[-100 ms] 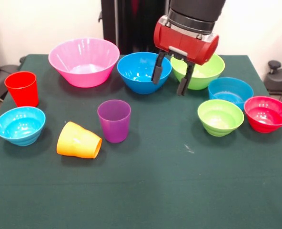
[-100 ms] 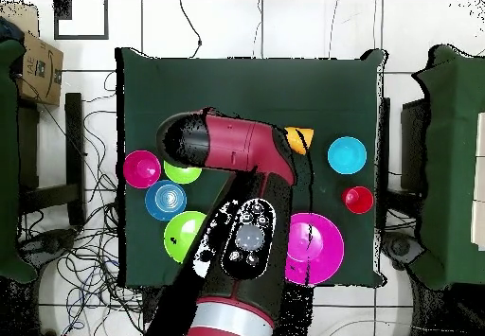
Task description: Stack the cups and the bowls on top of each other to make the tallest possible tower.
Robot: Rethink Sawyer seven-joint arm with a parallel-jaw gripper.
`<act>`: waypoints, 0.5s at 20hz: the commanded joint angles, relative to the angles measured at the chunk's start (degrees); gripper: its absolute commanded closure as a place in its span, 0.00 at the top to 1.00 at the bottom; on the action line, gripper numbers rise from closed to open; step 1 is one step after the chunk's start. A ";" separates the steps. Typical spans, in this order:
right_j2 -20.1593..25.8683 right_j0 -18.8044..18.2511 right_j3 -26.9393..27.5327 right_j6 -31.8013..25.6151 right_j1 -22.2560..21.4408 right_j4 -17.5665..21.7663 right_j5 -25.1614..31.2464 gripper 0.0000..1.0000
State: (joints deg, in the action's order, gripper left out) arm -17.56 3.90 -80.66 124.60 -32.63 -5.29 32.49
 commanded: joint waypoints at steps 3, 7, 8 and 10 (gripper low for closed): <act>5.15 0.67 0.31 7.84 4.13 -1.57 0.80 1.00; 5.38 0.67 0.07 7.66 4.34 -1.91 0.42 1.00; 5.37 0.66 0.03 7.64 4.49 -1.89 0.17 1.00; 5.37 0.57 -0.06 7.53 4.75 -1.81 -0.32 1.00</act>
State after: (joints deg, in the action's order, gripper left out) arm -17.57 3.91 -80.52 124.60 -32.37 -6.26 32.49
